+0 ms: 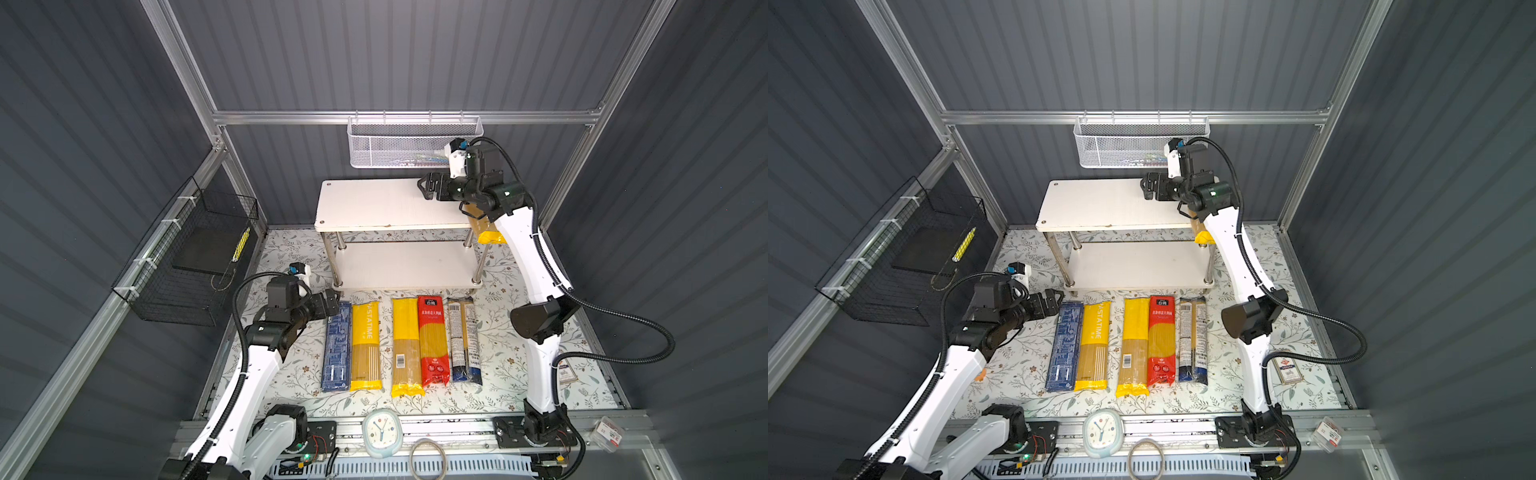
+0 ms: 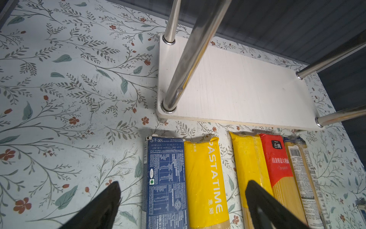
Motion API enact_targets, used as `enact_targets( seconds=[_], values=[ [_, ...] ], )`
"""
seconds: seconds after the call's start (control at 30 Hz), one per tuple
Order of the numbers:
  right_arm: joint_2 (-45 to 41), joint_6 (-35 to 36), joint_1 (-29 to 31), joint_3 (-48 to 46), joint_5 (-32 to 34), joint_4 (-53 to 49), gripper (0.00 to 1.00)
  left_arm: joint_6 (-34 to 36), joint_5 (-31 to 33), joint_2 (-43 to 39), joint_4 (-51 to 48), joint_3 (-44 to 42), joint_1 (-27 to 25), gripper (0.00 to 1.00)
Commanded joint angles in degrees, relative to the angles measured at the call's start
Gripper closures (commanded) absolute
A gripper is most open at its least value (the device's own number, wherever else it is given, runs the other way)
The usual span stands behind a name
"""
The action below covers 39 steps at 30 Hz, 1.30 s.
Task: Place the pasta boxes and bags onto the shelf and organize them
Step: 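Lower the yellow bag onto the top shelf and open the right gripper, then withdraw the right gripper from the shelf back toward the pasta row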
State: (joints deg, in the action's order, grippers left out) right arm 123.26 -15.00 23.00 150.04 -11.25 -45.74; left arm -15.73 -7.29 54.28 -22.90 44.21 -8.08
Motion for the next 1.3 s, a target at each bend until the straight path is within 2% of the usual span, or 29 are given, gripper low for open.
enact_targets(
  seconds=[0.0,0.13,0.27,0.4,0.5,0.7,0.8,0.9,0.97,1.07,1.13,1.27],
  values=[
    [-4.2,3.1,1.5,-0.1,-4.1,1.7,0.01,0.1,0.1,0.5,0.5,1.0,0.1,0.01],
    [-11.9,7.2,3.5,-6.6,-3.1,3.6,0.01,1.4,0.3,1.0,2.3,2.1,0.1,0.01],
    [-23.1,8.9,3.8,-21.1,-5.9,7.4,0.01,2.3,-1.0,1.9,5.3,3.0,0.1,0.01],
    [-37.7,5.7,4.1,-41.2,-3.4,14.7,0.01,2.3,-3.3,2.8,10.8,2.2,0.0,0.01],
    [-47.8,3.0,4.7,-53.6,-0.7,16.4,0.01,2.0,-4.2,4.2,10.8,4.1,-0.1,0.01],
    [-62.8,-1.7,7.7,-72.1,1.8,12.6,0.01,1.6,-5.7,5.2,8.8,5.1,-0.6,0.01],
    [-71.6,-3.8,10.3,-82.6,6.5,12.3,0.02,1.5,-8.4,7.0,6.1,5.2,-0.6,0.01],
    [-78.1,-6.7,11.2,-89.1,5.9,11.4,0.02,3.0,-11.1,6.9,1.2,6.8,-0.7,0.01],
    [-81.0,-7.9,11.7,-93.2,7.0,9.7,0.03,4.8,-11.2,5.8,-1.0,6.2,-0.7,0.01],
    [-82.2,-12.1,11.9,-99.7,14.5,6.3,0.05,8.8,-9.7,3.4,-4.3,3.6,-0.7,0.01],
    [-79.9,-15.8,11.8,-102.3,18.8,3.2,0.04,10.0,-8.2,2.2,-5.1,2.6,-0.7,0.01],
    [-75.4,-20.4,11.9,-104.5,17.6,1.8,0.02,10.7,-8.8,3.8,-6.4,4.0,-0.7,0.01]
  ],
)
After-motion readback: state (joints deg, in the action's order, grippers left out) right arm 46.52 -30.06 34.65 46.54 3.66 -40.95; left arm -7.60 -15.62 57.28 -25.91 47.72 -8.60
